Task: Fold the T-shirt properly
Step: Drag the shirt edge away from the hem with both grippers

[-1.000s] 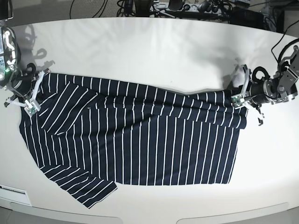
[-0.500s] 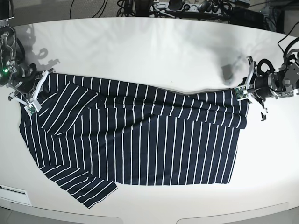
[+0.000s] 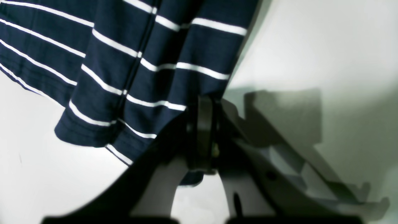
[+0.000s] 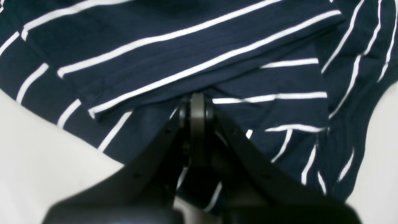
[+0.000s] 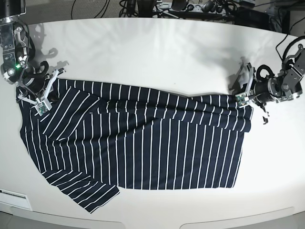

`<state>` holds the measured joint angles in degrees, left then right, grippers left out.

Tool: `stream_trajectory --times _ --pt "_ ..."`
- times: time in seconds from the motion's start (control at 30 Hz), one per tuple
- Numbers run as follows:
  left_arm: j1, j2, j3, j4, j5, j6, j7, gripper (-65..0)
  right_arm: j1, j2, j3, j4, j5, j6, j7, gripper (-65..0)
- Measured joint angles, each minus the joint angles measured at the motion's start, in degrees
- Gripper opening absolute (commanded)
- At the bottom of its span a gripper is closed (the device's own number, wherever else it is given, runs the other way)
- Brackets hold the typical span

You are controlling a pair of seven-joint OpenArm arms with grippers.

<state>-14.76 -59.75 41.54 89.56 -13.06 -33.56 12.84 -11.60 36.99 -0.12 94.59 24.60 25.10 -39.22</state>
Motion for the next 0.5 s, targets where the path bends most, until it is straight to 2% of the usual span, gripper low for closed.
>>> stream_trajectory --times 0.2,0.33,0.5 --pt "0.42 -2.05 0.00 1.36 -4.70 -4.52 2.49 -65.0 -3.52 4.04 0.00 0.35 3.50 0.42 -0.92 -65.0" --pt "3.50 -5.44 0.02 5.38 -4.90 -5.05 2.62 -65.0 -6.64 6.40 0.35 1.09 6.10 0.02 -0.57 -65.0" --pt "8.24 -8.90 0.02 11.13 -4.55 -5.03 3.21 -65.0 -10.10 8.11 0.48 3.85 5.95 -0.66 -0.96 -65.0"
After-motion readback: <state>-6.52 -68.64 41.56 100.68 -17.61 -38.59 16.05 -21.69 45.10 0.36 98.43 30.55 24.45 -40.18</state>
